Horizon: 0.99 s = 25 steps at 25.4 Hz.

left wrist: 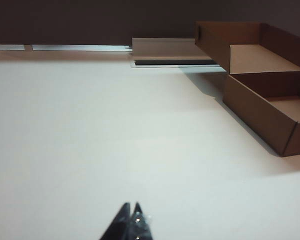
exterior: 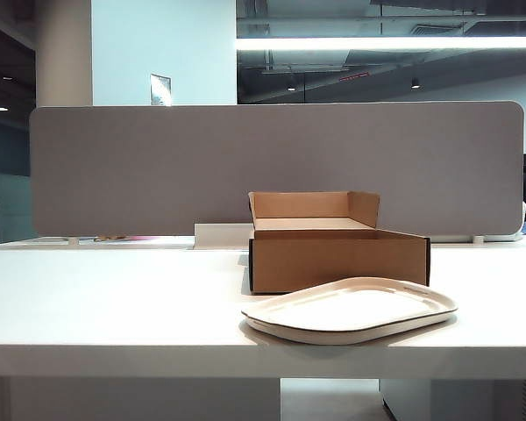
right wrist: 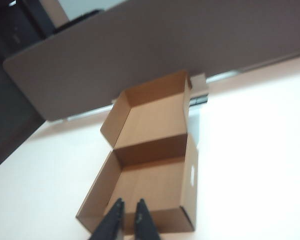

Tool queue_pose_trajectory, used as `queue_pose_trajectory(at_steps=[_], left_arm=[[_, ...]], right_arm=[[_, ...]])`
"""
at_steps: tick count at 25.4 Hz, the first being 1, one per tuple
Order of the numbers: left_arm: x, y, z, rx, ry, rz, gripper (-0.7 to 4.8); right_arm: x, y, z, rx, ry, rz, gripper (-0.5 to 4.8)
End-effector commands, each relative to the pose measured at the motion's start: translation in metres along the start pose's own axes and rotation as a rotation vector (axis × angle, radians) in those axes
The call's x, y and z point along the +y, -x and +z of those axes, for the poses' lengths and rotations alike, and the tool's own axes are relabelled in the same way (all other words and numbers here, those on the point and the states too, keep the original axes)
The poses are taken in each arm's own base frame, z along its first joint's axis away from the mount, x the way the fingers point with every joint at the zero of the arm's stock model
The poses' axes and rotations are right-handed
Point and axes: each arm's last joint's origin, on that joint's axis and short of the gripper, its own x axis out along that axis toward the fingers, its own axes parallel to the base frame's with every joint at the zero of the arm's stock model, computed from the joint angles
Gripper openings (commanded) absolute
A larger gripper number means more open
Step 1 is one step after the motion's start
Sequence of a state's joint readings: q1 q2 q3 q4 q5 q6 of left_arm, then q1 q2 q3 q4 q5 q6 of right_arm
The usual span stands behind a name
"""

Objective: Pick up the lid and place it into the paper box.

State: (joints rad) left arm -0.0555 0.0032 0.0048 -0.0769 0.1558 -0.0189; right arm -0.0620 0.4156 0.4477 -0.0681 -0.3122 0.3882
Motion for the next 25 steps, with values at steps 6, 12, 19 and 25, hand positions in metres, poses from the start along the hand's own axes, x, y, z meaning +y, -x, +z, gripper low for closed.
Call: queue_pose_trajectory(at_steps=[6,12,19,25], left_arm=[[0.000,0.000,0.001,-0.005,-0.001,-0.006,-0.03],[0.000,0.000,0.001,-0.005,-0.001,-0.006,-0.03],[0.000,0.000,0.001,-0.005,-0.001,-0.006,-0.03],[0.000,0.000,0.001,-0.005,-0.001,-0.006,-0.03]], right_arm=[[0.008,-0.041,-0.012,0.218,-0.042,0.117,0.50],[0.022,-0.069,-0.031,0.383,-0.048,0.196,0.54],[0.033,-0.090,-0.062,0.577,-0.119,0.219,1.63],[0.042,-0.096,-0.079,0.706,-0.234,0.254,2.56]])
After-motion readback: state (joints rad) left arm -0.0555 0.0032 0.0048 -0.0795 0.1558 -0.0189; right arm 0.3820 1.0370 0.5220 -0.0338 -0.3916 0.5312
